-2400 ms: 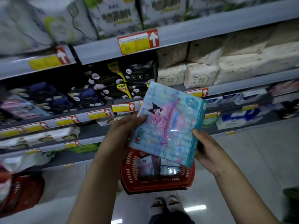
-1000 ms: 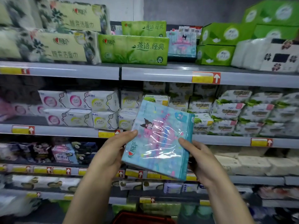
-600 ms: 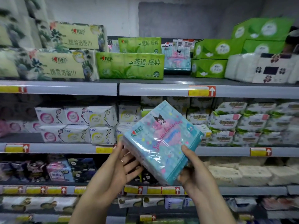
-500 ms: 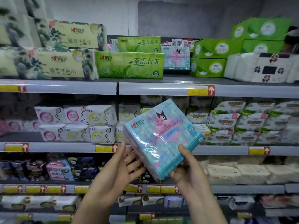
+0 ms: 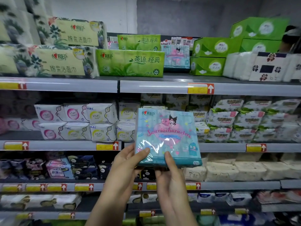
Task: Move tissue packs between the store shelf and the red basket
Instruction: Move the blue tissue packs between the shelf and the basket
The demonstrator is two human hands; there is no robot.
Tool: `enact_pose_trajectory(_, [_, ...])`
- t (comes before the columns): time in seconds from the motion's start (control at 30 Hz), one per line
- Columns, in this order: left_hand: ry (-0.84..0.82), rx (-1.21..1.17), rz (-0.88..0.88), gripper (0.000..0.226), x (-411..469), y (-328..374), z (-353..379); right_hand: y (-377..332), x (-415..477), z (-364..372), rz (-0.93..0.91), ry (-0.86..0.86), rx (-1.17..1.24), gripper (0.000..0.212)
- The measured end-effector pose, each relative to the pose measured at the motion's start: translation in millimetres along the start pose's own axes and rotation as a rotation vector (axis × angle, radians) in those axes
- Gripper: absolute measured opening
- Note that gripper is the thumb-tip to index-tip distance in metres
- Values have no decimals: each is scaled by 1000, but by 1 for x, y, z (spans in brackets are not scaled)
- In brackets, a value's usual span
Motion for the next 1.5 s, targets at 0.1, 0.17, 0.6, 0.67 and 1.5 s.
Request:
enact_pose_trajectory(0.1, [-11, -49, -27, 47, 6, -5, -3, -5, -2, 2, -7, -43, -27, 47])
enact_pose_trajectory(0.17, [-31, -60, -46, 47, 10, -7, -5, -7, -4, 1, -4, -63, -35, 65])
enact_pose_trajectory(0.6, [-106, -114, -41, 95, 12, -4, -17, -86, 4, -30, -78, -18, -492, 103])
enact_pose_trajectory(0.67, [-117, -106, -45, 99, 10, -4, -15, -83, 3, -20, -61, -61, -556, 90])
enact_pose_trajectory(1.5, [-204, -81, -32, 90, 32, 23, -29, -72, 7, 13, -150, -80, -604, 85])
Point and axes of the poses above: each hand's wrist, its own x-axis towards the middle knuckle, its own z-axis out of the palm, y = z × x, the point moved 10 cm from there along x, towards the middle knuckle, and after that the axes turned 4 degrees about y, right-handed, at the moved point
